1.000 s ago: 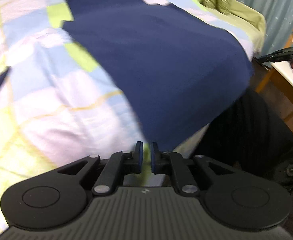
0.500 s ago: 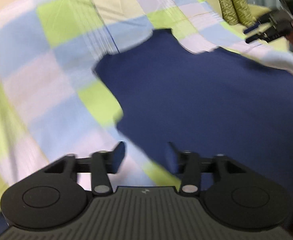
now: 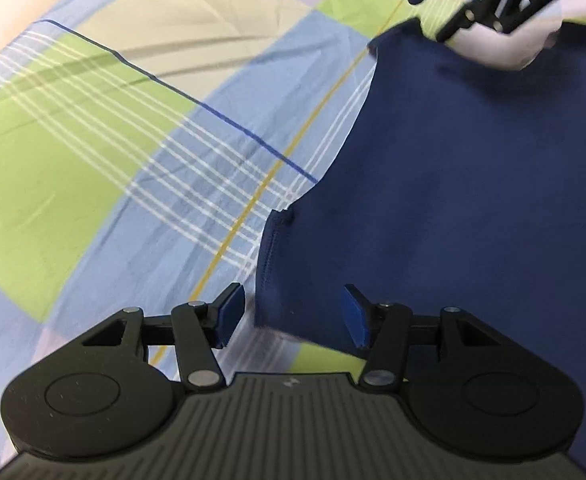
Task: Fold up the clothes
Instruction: 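Grasp the hem with the left gripper while the right gripper grasps the shoulder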
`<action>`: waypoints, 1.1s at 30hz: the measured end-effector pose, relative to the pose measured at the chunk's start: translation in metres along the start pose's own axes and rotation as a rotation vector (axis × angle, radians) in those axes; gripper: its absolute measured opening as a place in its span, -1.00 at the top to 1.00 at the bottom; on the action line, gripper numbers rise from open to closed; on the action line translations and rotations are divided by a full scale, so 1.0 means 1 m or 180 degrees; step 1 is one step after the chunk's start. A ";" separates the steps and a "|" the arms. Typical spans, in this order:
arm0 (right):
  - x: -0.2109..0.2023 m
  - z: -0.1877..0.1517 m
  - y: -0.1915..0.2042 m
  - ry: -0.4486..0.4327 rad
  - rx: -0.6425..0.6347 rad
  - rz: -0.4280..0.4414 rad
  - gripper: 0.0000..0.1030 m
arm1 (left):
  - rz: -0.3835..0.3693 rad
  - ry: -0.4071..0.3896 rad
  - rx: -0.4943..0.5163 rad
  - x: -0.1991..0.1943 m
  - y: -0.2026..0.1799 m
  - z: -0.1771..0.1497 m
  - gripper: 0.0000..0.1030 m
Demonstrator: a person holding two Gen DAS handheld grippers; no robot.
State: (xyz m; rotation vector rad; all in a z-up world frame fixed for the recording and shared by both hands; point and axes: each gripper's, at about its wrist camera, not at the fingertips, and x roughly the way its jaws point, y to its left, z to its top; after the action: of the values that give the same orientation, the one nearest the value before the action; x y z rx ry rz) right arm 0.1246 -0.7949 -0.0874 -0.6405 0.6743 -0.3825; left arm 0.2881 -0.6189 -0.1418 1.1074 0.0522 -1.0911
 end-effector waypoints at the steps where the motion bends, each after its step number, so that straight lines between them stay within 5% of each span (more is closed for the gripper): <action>1: 0.003 -0.001 -0.002 0.0008 0.0009 -0.0010 0.27 | -0.0010 0.0008 0.0003 0.004 0.000 -0.002 -0.12; 4: 0.022 -0.005 -0.006 0.0071 -0.0028 -0.0038 0.27 | -0.0083 0.0050 -0.0028 0.011 0.001 -0.005 -0.07; 6: 0.032 -0.005 -0.009 0.0089 0.0009 -0.0007 0.27 | -0.0165 0.0091 -0.0079 0.013 0.001 -0.005 0.16; 7: 0.035 -0.005 -0.009 0.0088 0.0017 0.0014 0.33 | -0.0207 0.0111 -0.0104 0.014 0.001 -0.005 0.58; 8: 0.038 -0.004 -0.009 0.0089 -0.0014 0.0055 0.60 | -0.0248 0.0132 -0.0129 0.015 0.001 -0.005 0.79; 9: 0.037 -0.003 -0.008 0.0088 -0.0037 0.0030 0.96 | -0.0277 0.0147 -0.0151 0.014 0.001 -0.005 0.81; 10: 0.037 -0.003 -0.007 0.0095 -0.0026 0.0019 0.98 | -0.0286 0.0153 -0.0169 0.009 0.001 -0.005 0.82; 14: 0.014 -0.003 -0.006 0.0063 -0.0061 0.0016 0.99 | -0.0274 0.0100 -0.0133 -0.021 -0.001 -0.004 0.84; 21: -0.091 -0.016 0.003 -0.0174 -0.0272 0.0074 0.99 | -0.0371 -0.0130 0.0110 -0.135 -0.031 -0.006 0.85; 28: -0.224 -0.062 0.046 -0.0236 -0.0530 0.0302 0.99 | -0.0830 0.0008 0.0427 -0.258 -0.129 -0.035 0.86; 33: -0.278 -0.120 0.113 0.0045 -0.0787 0.0557 0.99 | -0.0823 0.0119 0.0453 -0.285 -0.184 -0.050 0.85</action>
State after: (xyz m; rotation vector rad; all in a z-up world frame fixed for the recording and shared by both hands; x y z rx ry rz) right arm -0.1442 -0.6165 -0.1079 -0.8065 0.7921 -0.1419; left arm 0.0313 -0.3921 -0.1436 1.2737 0.1527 -1.3207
